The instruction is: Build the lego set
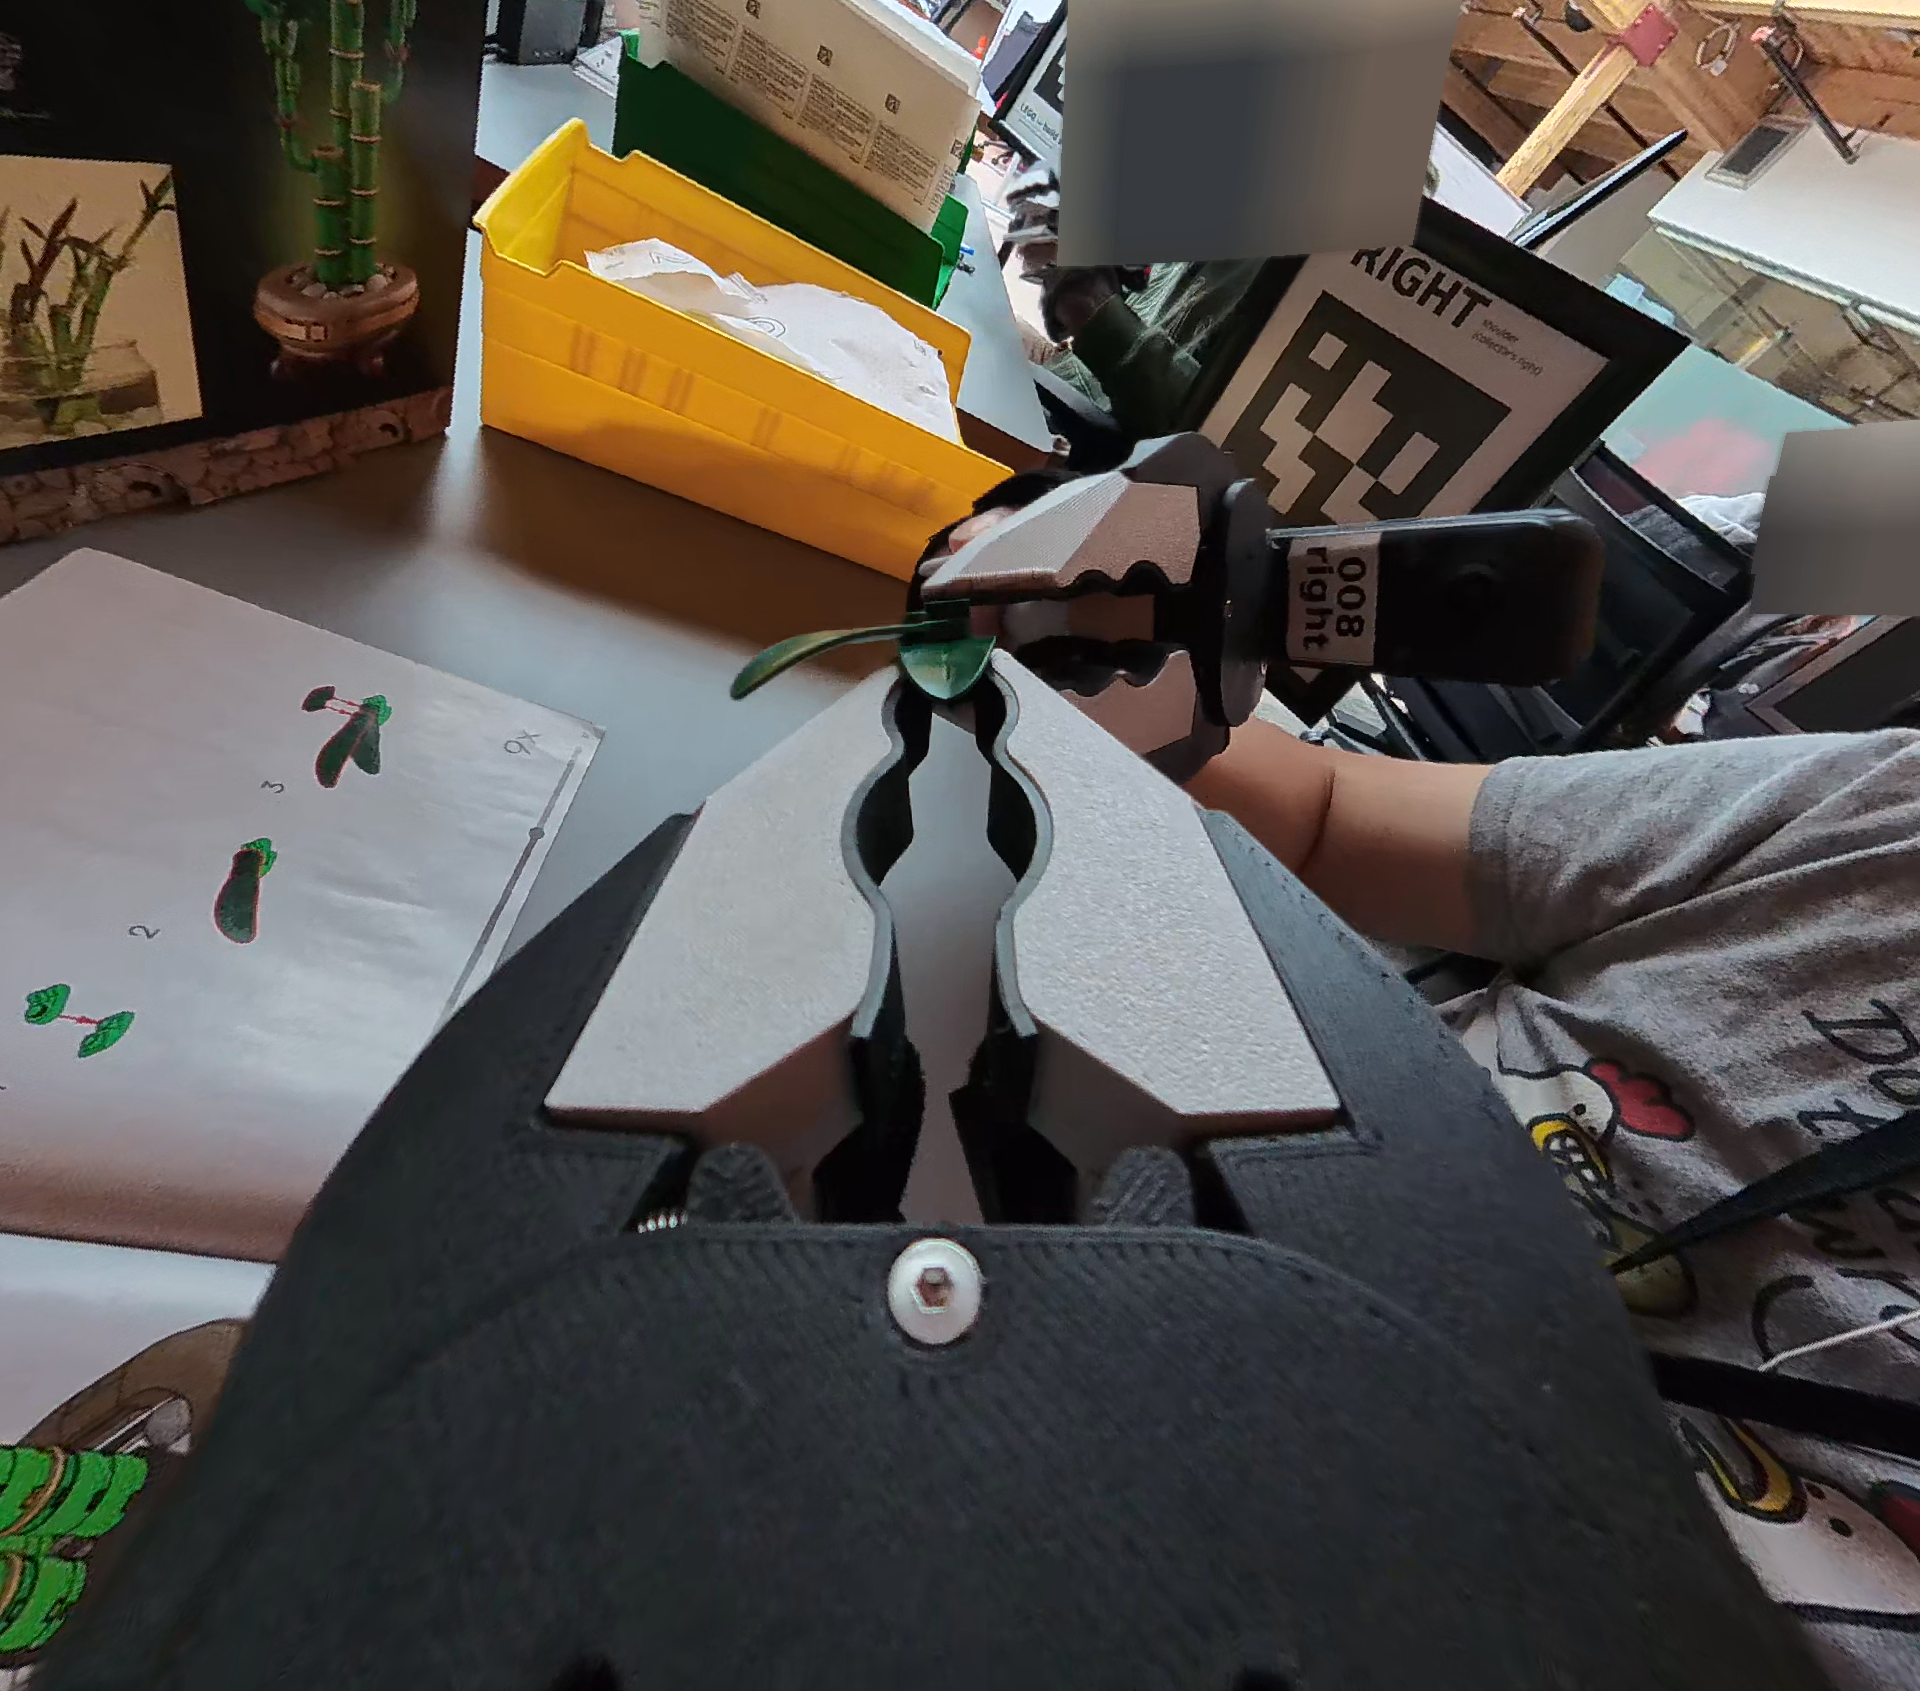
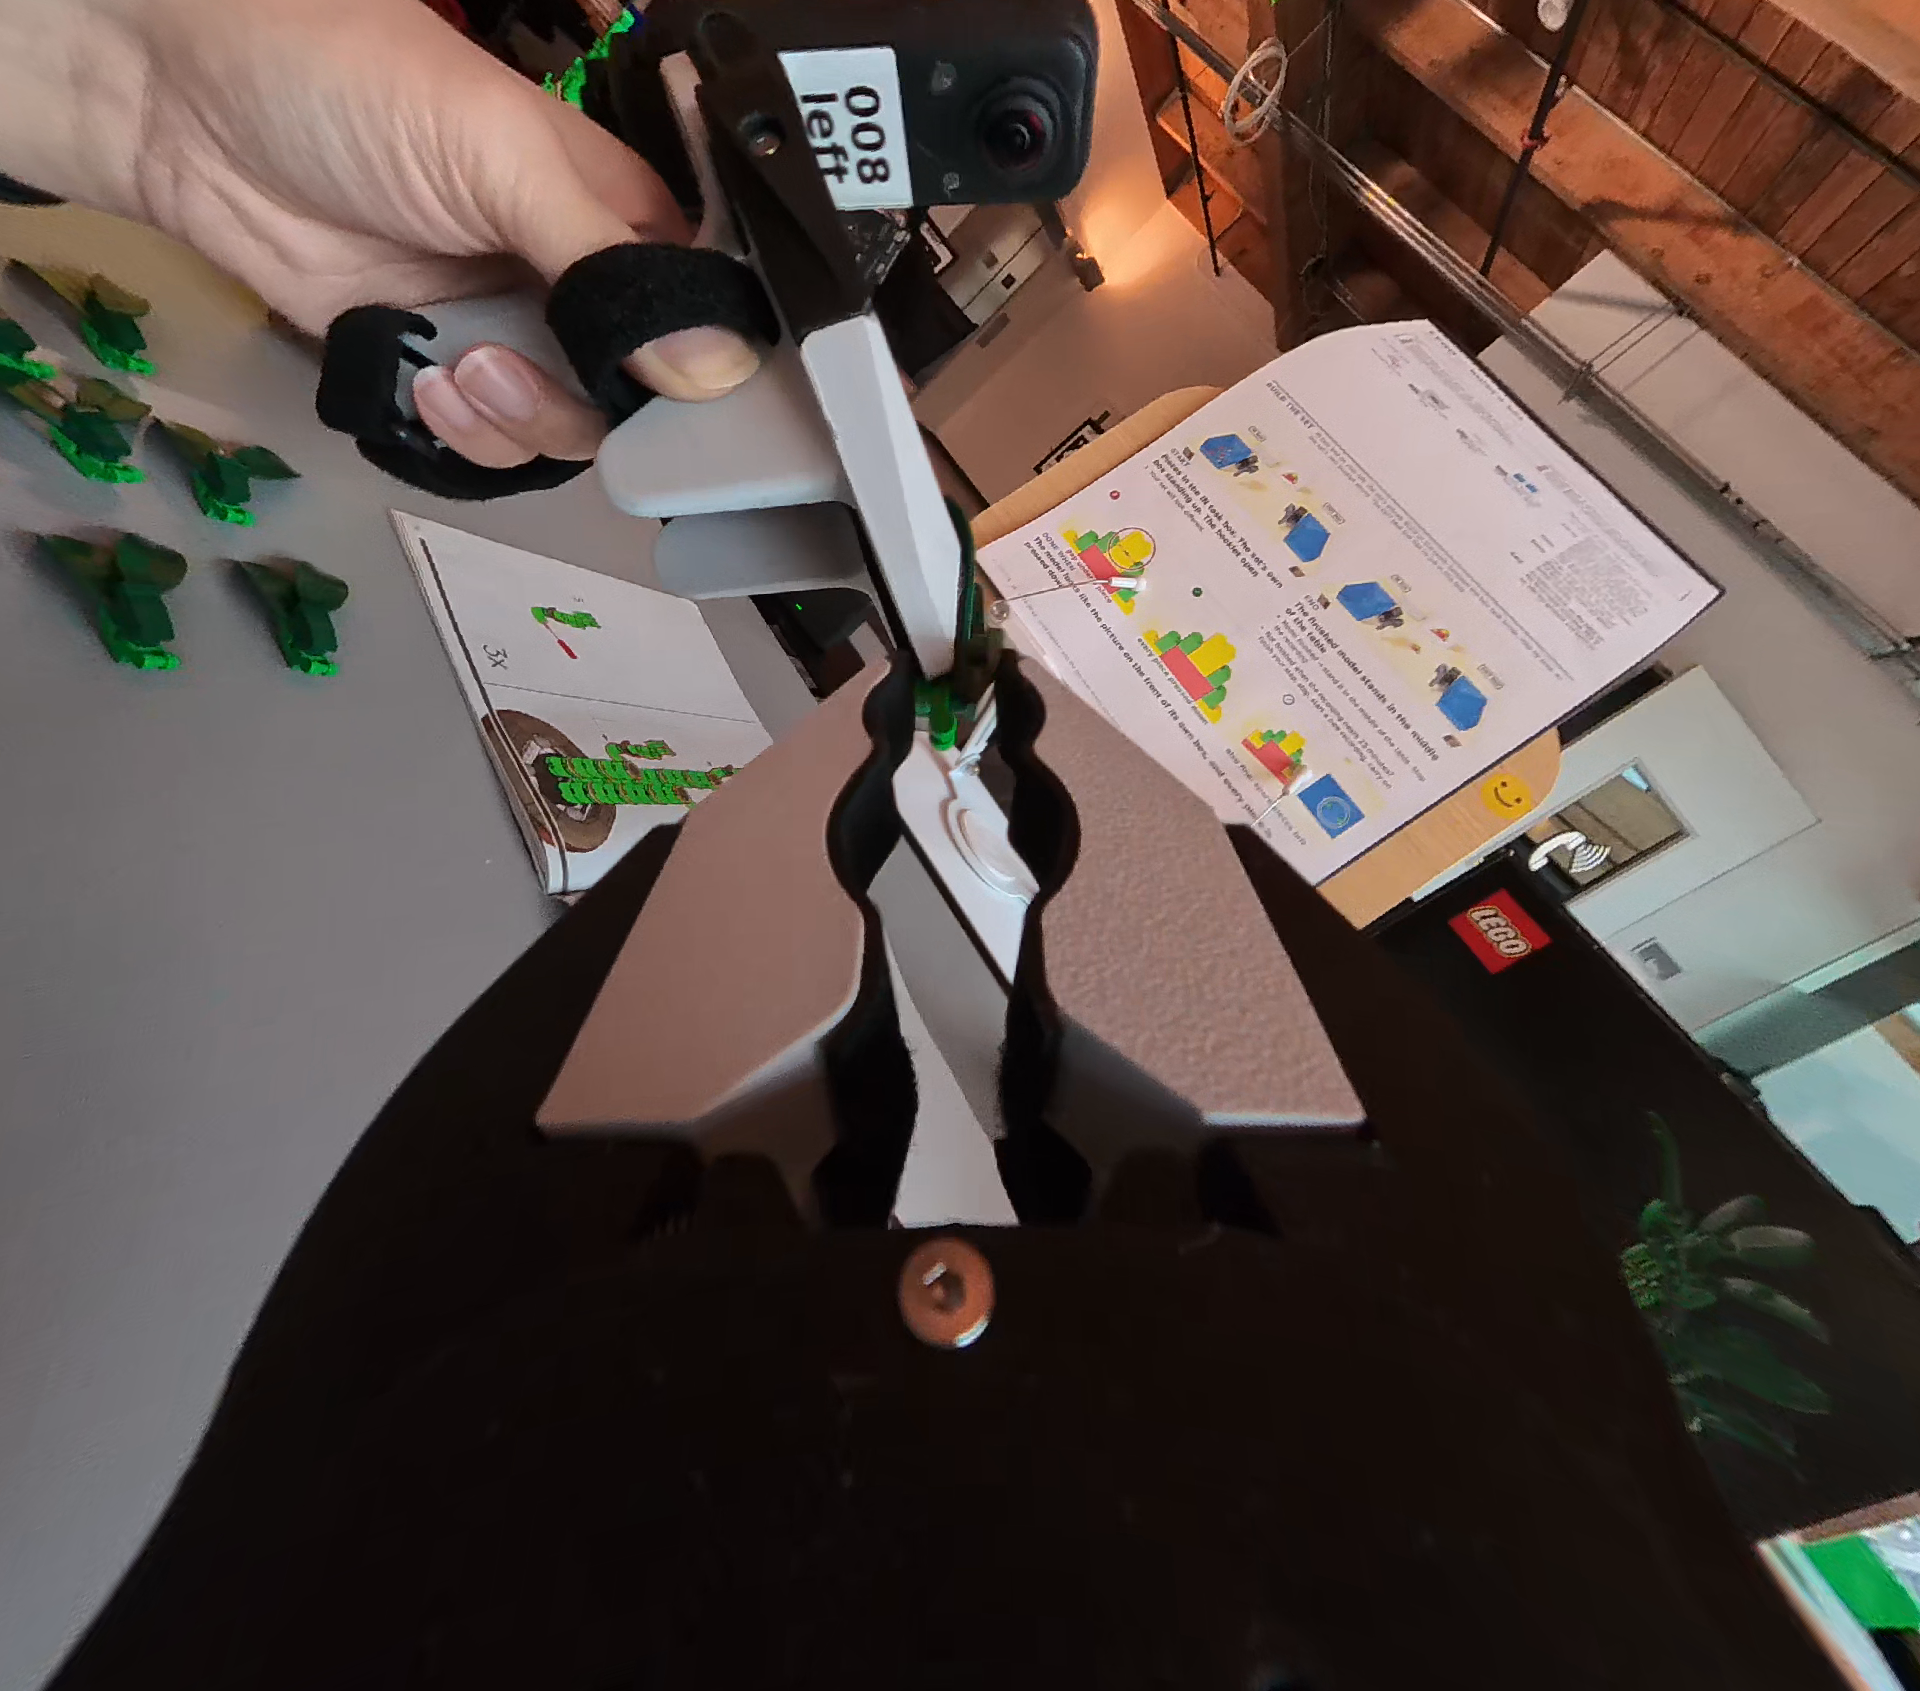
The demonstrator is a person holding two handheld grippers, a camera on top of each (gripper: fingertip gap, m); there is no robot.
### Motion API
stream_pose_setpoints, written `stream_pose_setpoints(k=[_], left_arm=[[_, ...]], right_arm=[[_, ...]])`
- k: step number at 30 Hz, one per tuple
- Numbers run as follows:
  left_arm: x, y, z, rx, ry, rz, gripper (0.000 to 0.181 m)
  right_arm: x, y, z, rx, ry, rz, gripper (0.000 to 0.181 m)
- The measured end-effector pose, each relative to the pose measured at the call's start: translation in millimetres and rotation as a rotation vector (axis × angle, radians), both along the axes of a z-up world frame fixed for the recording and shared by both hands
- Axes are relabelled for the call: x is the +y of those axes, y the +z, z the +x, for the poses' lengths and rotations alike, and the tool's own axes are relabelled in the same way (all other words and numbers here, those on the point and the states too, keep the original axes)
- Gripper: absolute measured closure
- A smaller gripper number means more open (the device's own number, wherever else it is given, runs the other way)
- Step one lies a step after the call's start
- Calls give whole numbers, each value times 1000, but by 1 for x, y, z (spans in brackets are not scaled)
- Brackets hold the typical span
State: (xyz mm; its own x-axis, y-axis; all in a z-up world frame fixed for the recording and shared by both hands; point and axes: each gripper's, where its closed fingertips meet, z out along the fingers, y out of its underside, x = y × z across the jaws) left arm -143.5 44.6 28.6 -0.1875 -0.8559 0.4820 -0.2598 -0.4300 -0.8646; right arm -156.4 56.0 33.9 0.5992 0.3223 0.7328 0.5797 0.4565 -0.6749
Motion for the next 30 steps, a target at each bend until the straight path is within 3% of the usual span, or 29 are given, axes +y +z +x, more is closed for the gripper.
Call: stream_pose_setpoints(k=[8, 19, 30], left_arm=[[-2, -3, 1, 11, -16, -33, 175], [-10, 23, 0, -131, -34, -48, 176], [-8, 21, 3, -138, -4, -90, 176]], right_arm=[[-2, -3, 1, -19, 12, -23, 168], [-13, 23, 8, 138, 44, 84, 166], [-11, 19, 10, 52, -23, 101, 171]])
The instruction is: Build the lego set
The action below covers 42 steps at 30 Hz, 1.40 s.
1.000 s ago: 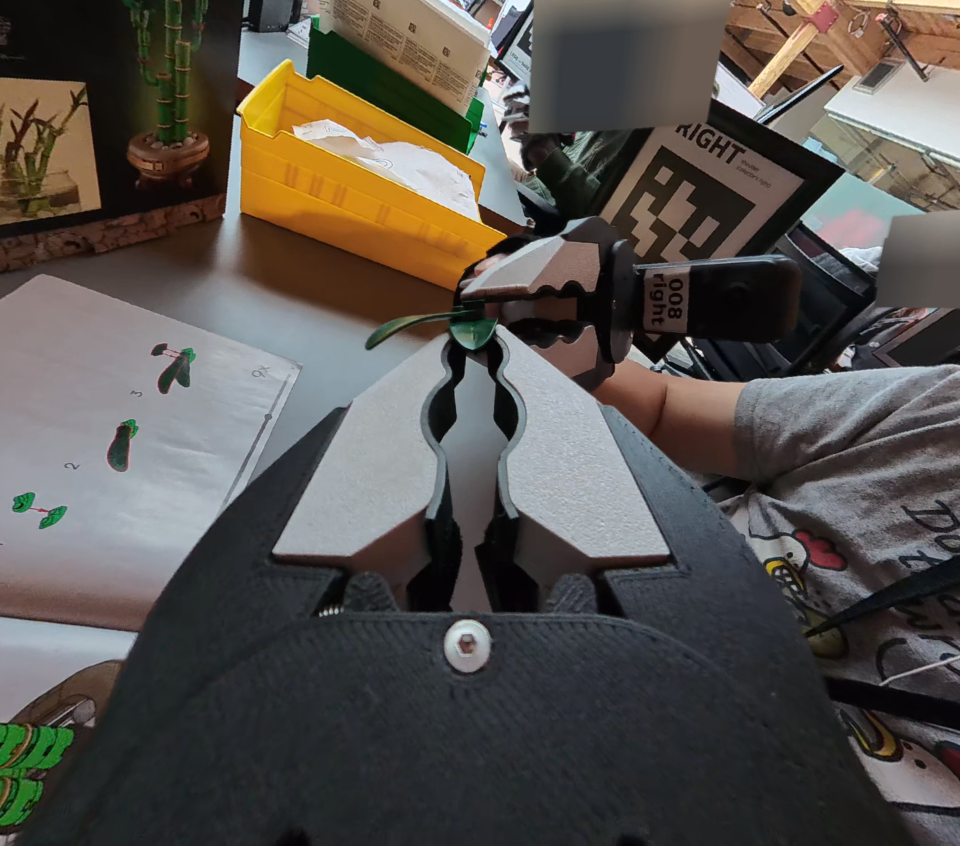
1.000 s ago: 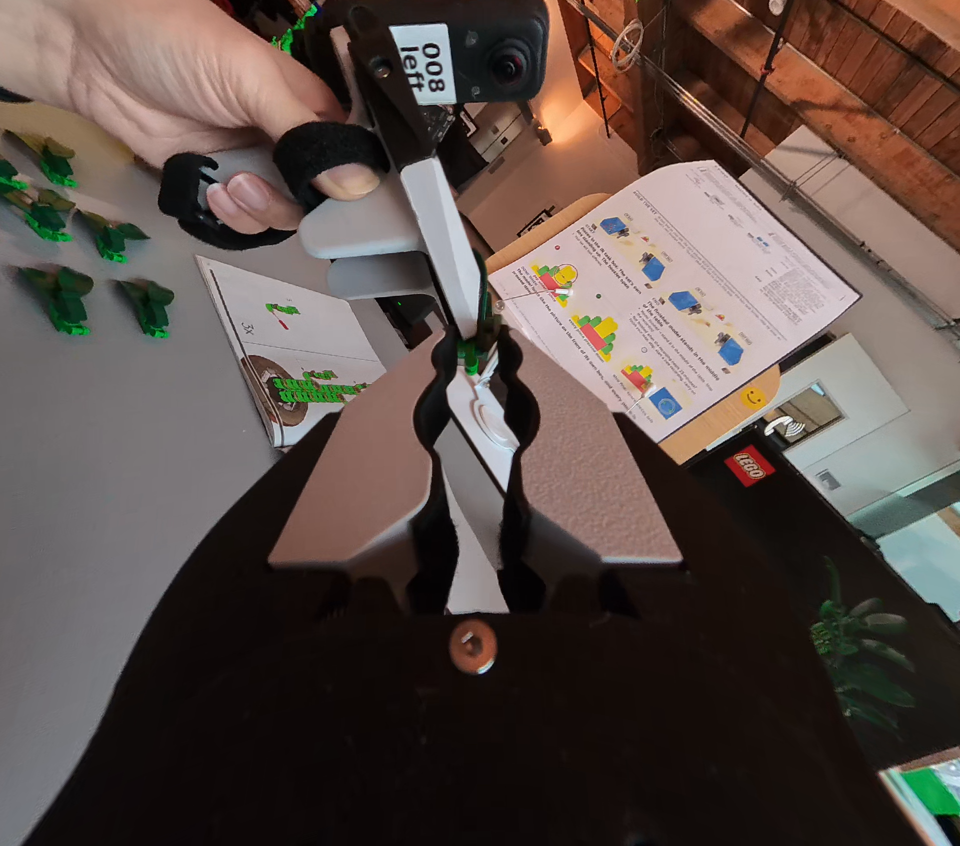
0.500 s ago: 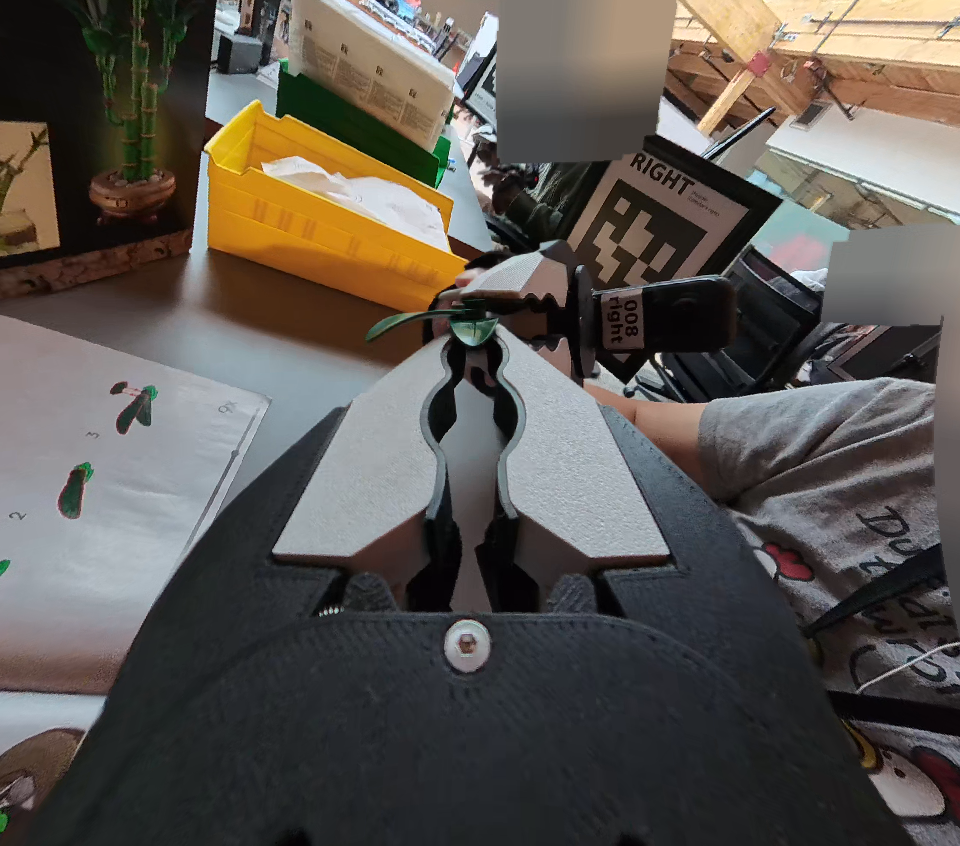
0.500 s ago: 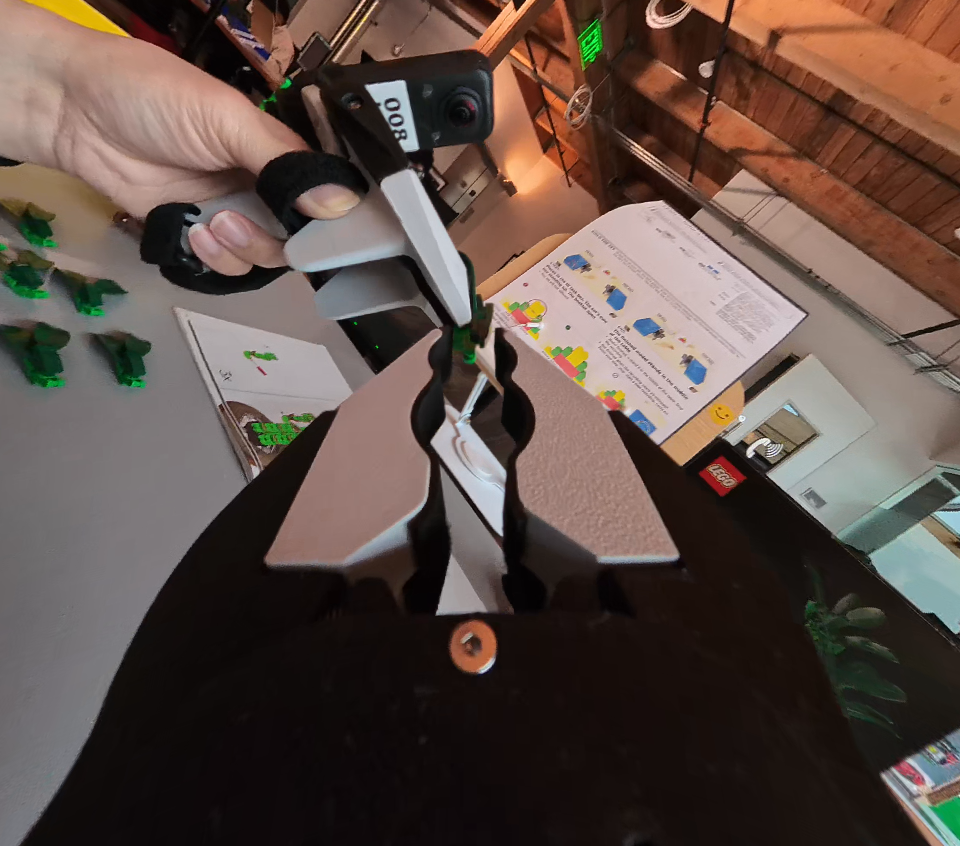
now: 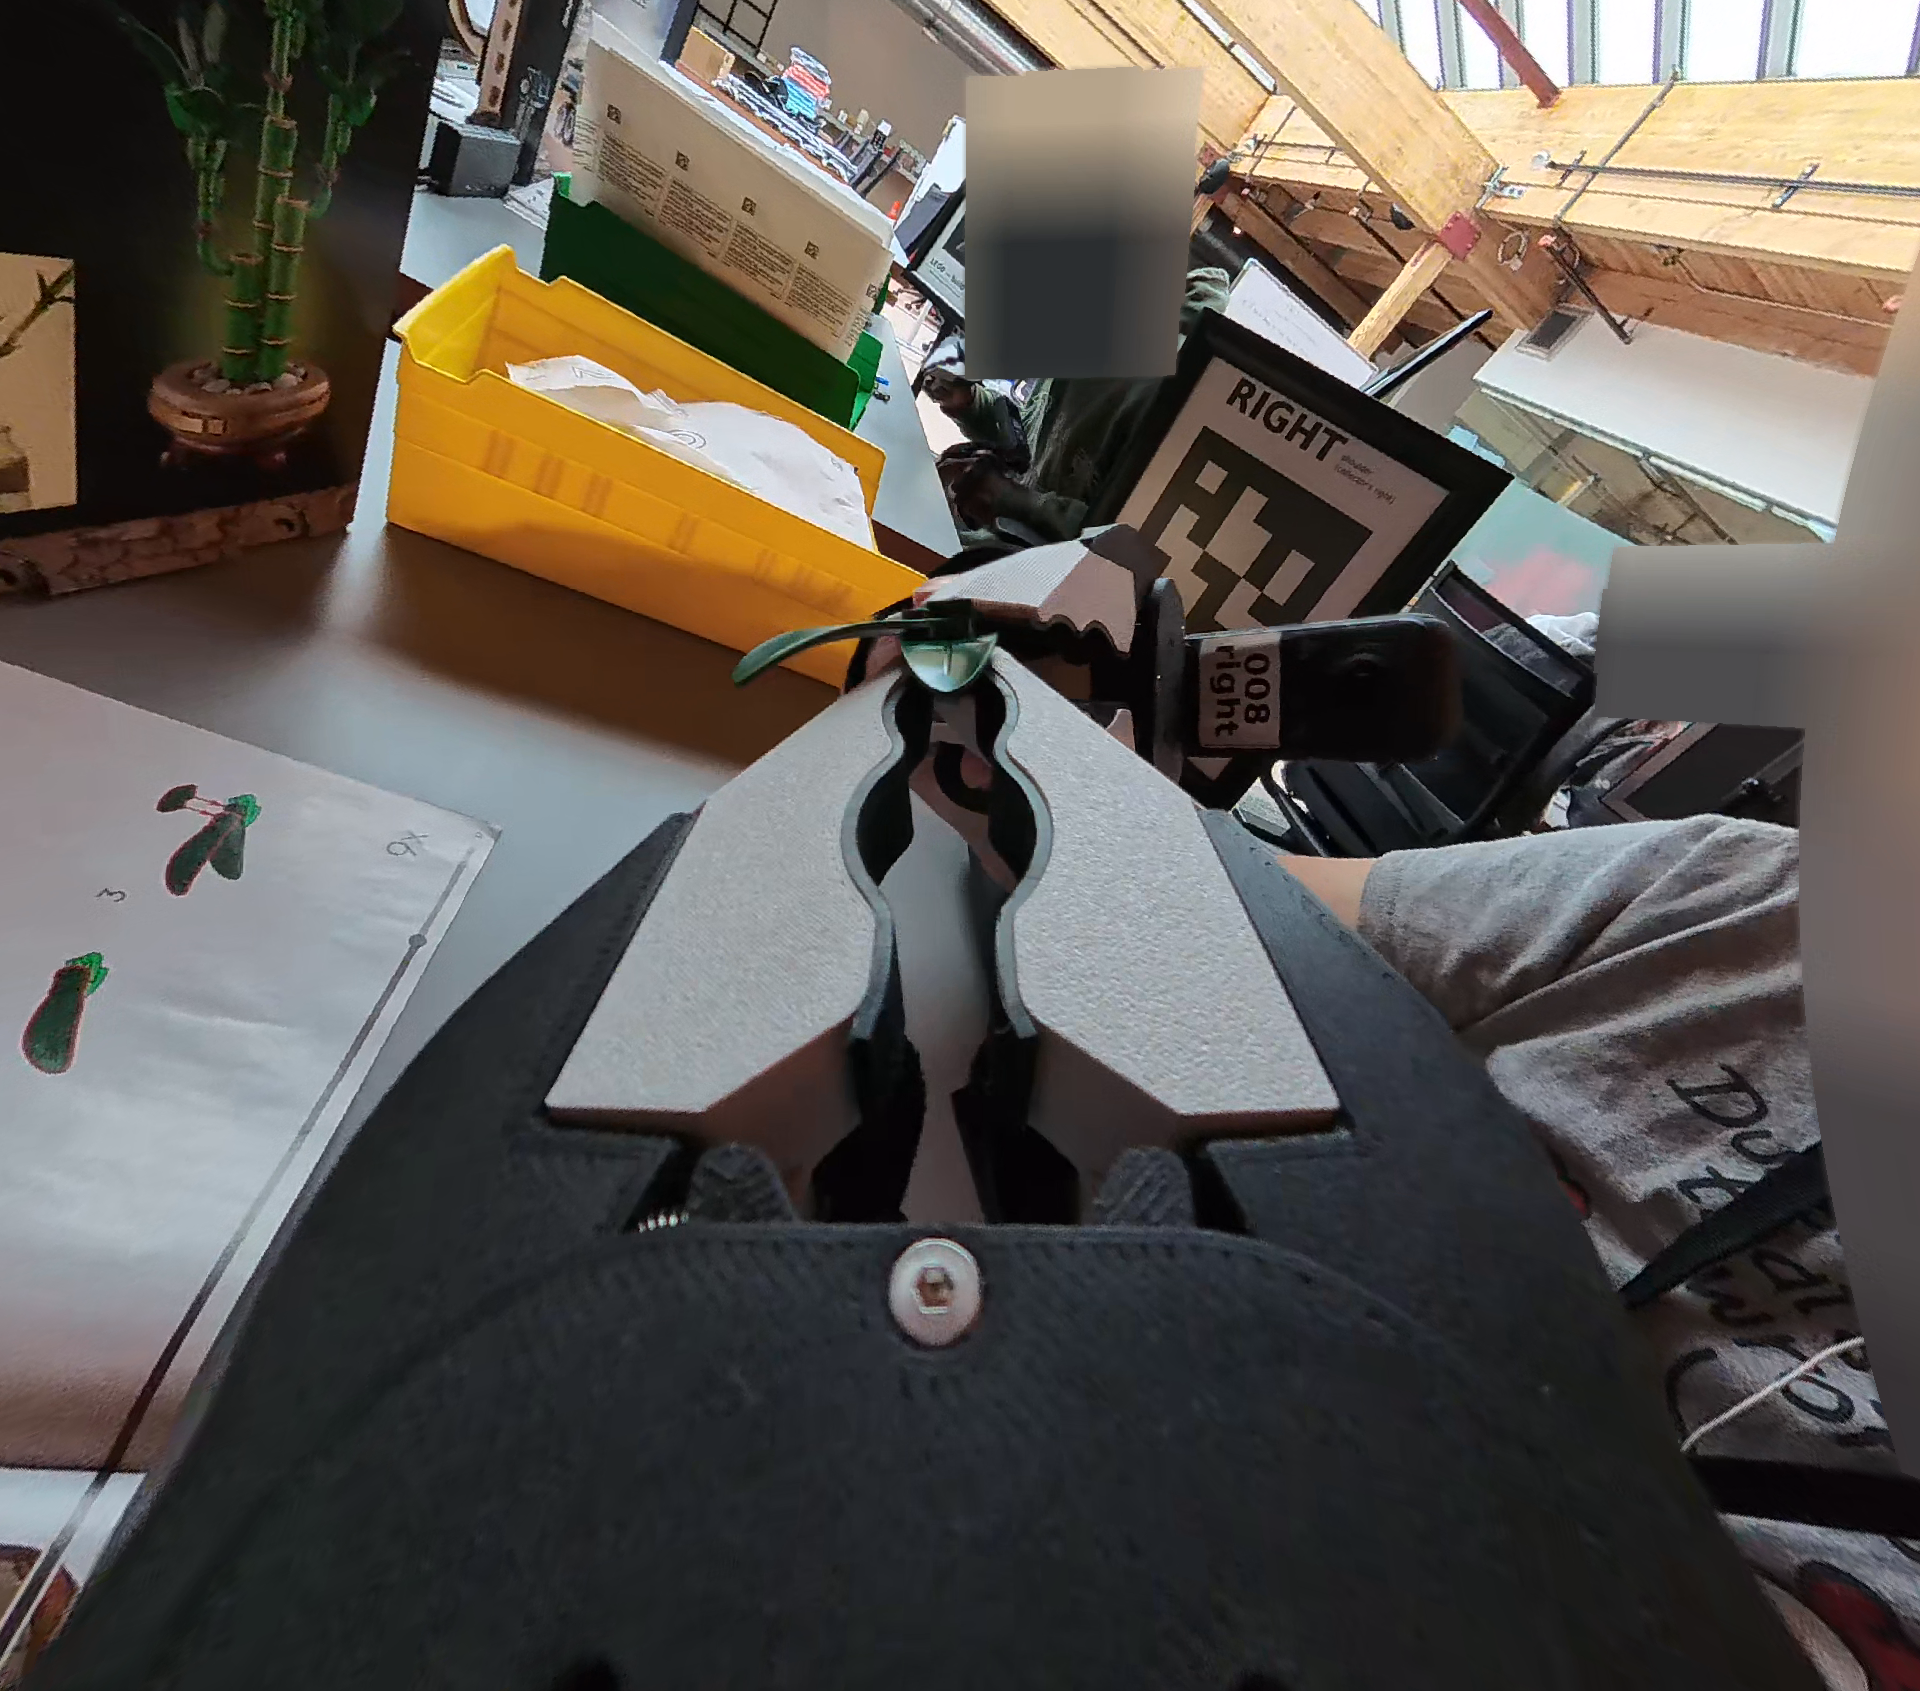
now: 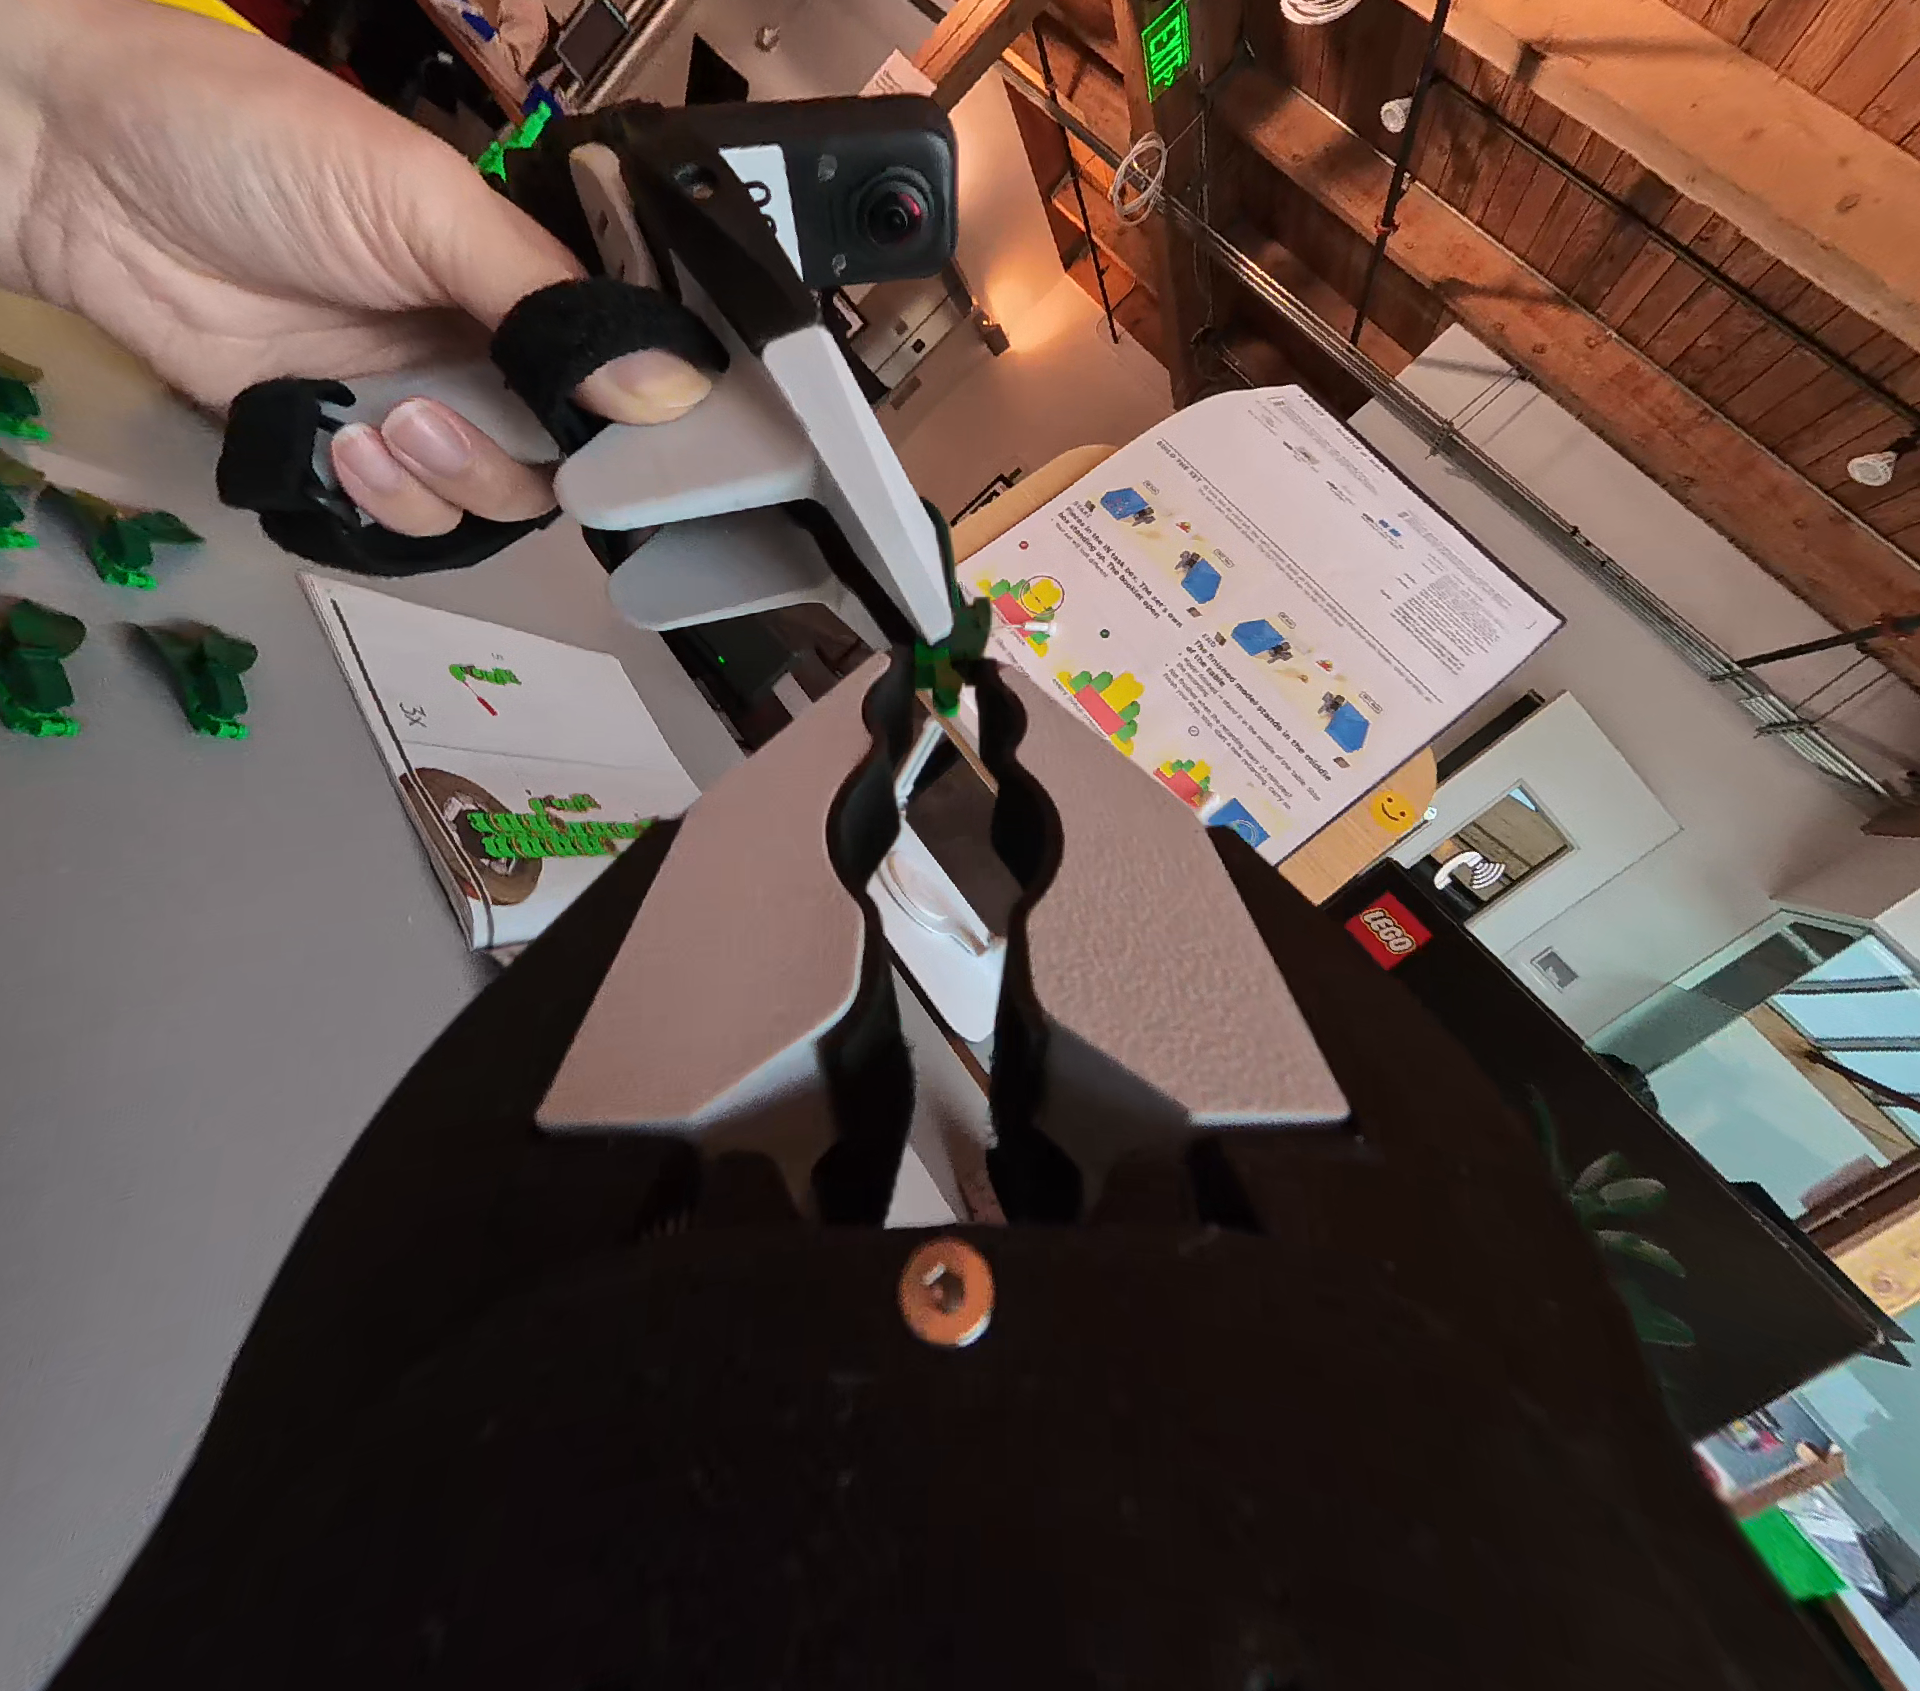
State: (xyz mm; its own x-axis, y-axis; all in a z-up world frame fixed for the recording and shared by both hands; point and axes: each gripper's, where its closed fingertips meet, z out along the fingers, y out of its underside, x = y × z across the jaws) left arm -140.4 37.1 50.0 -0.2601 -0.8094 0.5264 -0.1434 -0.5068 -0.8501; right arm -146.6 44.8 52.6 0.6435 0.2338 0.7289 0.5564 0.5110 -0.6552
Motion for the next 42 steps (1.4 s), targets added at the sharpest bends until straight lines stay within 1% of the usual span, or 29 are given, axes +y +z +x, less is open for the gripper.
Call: stream_pose_setpoints(k=[9, 15, 20, 23, 27, 31, 42], left_arm=[[3, -3, 1, 10, 13, -28, 175], [4, -3, 1, 11, 15, -29, 175], [6, -4, 1, 19, 35, -11, 176], [7, -5, 1, 22, 39, -10, 176], [7, -5, 1, 24, 41, -10, 176], [6, -7, 2, 29, 41, -3, 176], [4, -5, 3, 22, 30, -2, 175]], right_arm=[[3, -4, 1, -19, -31, -49, 172], [4, -5, 1, -28, -42, -42, 172], [7, -4, 0, 27, -9, -54, 171], [7, -5, 0, 10, -25, -30, 170], [8, -6, -1, 23, -13, -53, 169], [7, -6, 0, 28, -1, -67, 171], [6, -6, 1, 13, -11, -94, 172]])
